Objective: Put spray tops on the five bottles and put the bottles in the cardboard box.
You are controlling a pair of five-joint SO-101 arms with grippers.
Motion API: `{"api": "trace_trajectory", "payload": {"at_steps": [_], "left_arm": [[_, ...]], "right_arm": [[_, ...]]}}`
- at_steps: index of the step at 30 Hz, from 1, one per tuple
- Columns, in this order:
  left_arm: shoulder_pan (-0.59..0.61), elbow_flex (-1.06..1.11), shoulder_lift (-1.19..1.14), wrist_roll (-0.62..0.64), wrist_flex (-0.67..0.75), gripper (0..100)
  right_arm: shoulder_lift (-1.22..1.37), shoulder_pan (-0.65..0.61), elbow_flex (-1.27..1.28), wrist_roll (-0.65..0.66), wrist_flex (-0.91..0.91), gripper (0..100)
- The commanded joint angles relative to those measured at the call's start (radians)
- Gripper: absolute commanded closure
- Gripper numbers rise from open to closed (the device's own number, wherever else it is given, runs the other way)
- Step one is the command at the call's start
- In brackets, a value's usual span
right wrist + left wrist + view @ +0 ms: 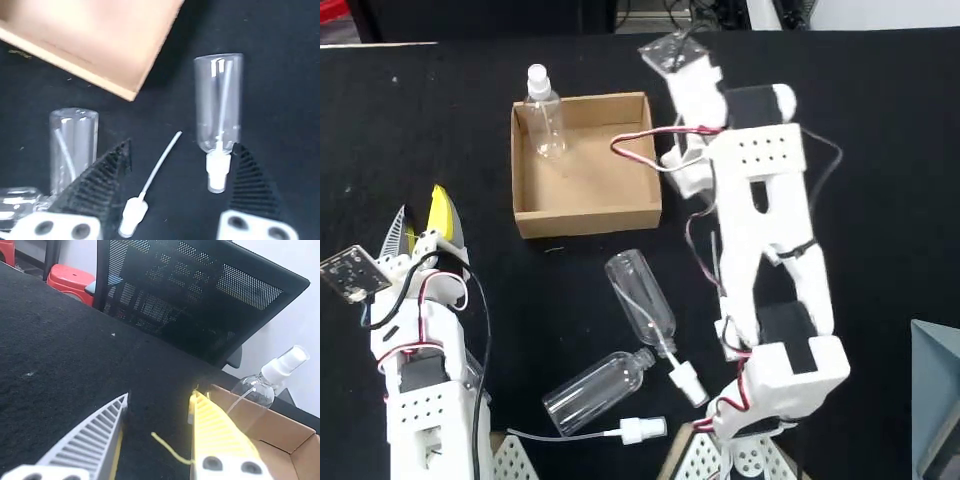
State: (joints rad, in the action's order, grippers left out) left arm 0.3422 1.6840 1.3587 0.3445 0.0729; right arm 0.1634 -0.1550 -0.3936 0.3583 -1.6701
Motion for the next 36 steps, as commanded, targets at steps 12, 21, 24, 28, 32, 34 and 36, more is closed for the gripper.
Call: {"api": "trace_trajectory", "payload": {"at_steps": [12,21,24,28,32,34,36], "left_arm": [[0.008,0.025,0.012,-0.008,-0.003,81],[0.004,0.025,0.012,-0.063,-0.003,81],[0.004,0.025,0.012,-0.066,-0.005,81],[0.004,0.025,0.012,-0.068,-0.005,81],[0.004,0.025,0.012,-0.068,-0.005,81],[0.004,0.025,0.012,-0.069,-0.005,81],[0.004,0.025,0.012,-0.069,-0.005,81]], "right_arm": [[0.176,0.107,0.010,0.078,0.196,74.0],[0.266,0.110,0.010,0.078,0.293,74.0],[0.292,0.115,0.010,0.083,0.319,74.0],[0.332,0.130,0.005,0.132,0.344,74.0],[0.378,0.146,-0.012,0.137,0.353,74.0],[0.403,0.147,-0.022,0.137,0.351,74.0],[0.427,0.147,-0.033,0.137,0.350,74.0]]}}
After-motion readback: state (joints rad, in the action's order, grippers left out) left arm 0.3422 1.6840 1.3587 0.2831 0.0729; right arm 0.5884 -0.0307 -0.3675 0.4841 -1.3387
